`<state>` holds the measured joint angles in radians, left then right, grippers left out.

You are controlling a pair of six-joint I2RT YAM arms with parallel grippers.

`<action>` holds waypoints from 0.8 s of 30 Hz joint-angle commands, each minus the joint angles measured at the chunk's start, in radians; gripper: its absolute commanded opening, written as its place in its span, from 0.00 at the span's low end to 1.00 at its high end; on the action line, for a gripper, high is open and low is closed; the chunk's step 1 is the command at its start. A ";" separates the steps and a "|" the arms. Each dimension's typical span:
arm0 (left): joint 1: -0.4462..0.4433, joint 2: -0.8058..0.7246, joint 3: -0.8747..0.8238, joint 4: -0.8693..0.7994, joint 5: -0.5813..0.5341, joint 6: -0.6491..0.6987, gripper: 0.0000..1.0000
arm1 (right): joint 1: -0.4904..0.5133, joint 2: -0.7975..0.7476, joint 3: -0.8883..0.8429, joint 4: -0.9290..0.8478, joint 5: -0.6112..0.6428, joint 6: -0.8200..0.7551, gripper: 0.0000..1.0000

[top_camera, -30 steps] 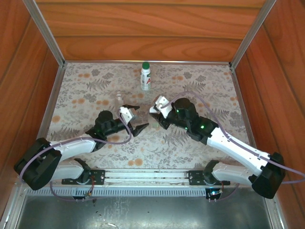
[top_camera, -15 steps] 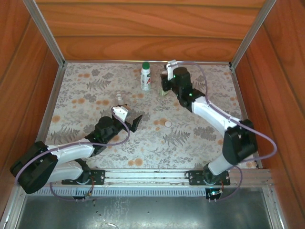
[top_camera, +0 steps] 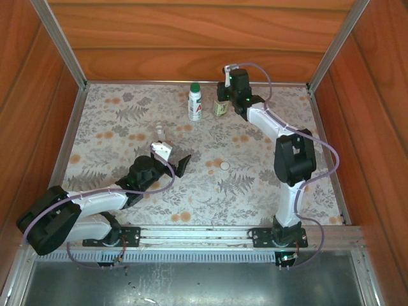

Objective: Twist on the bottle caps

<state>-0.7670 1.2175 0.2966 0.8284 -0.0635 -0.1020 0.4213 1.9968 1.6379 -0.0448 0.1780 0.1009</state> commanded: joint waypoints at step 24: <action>0.215 -0.328 0.095 -0.525 -0.197 -0.021 1.00 | -0.030 -0.242 -0.181 -0.030 -0.156 -0.110 0.98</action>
<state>-0.5694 0.9085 0.3481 0.3992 -0.1783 -0.1139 0.3973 1.8240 1.5181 -0.1387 0.0814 0.0128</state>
